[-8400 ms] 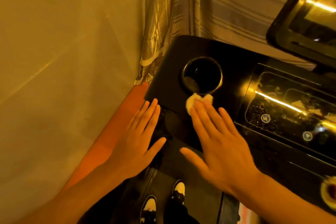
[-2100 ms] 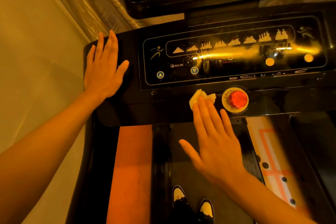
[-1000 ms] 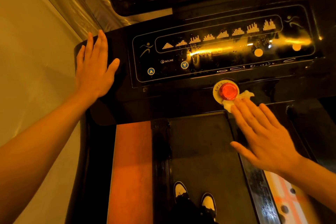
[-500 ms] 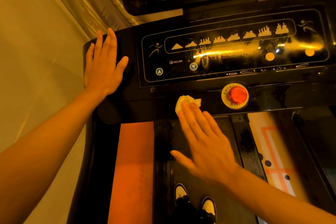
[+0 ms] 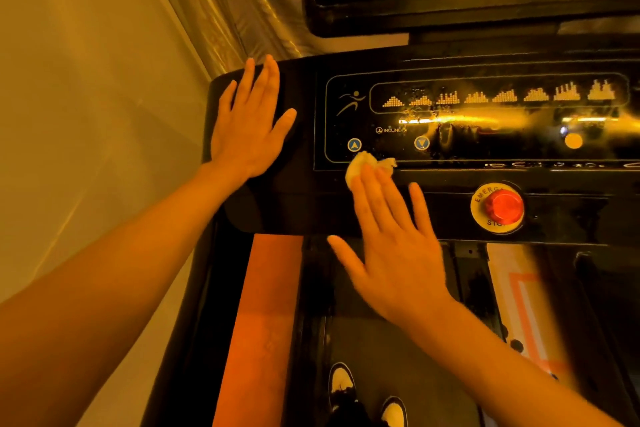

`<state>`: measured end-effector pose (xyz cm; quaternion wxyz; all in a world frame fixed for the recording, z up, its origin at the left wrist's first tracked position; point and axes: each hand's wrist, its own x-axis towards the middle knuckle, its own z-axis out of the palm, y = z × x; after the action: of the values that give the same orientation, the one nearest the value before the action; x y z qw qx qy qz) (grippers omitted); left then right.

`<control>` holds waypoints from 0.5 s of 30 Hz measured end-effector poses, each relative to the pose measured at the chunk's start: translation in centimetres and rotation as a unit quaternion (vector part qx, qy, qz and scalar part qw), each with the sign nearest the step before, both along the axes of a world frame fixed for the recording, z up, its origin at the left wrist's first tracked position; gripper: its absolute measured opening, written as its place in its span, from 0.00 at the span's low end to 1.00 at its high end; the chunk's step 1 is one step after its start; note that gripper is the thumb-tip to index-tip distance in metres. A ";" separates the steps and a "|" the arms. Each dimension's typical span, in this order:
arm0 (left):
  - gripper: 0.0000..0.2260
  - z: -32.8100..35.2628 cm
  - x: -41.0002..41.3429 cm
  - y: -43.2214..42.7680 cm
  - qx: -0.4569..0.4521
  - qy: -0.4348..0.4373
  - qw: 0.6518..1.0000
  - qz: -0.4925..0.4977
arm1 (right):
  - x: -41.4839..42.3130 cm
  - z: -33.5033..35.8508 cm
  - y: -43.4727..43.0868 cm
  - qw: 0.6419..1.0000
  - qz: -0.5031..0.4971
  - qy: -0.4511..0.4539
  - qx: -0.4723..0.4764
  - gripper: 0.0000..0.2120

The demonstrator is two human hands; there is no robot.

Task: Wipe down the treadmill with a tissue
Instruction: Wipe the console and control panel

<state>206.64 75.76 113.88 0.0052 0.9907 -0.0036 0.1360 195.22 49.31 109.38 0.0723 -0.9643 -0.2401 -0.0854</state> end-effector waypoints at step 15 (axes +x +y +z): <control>0.32 -0.3 0.0 0.4 0.035 -0.004 0.999 -0.010 | 1.0 0.8 6.4 1.000 0.008 0.010 0.004 0.38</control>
<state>206.67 76.19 113.59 -0.0284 0.9897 -0.0180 0.1392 196.20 55.66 110.15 0.0793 -0.9628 -0.2469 -0.0758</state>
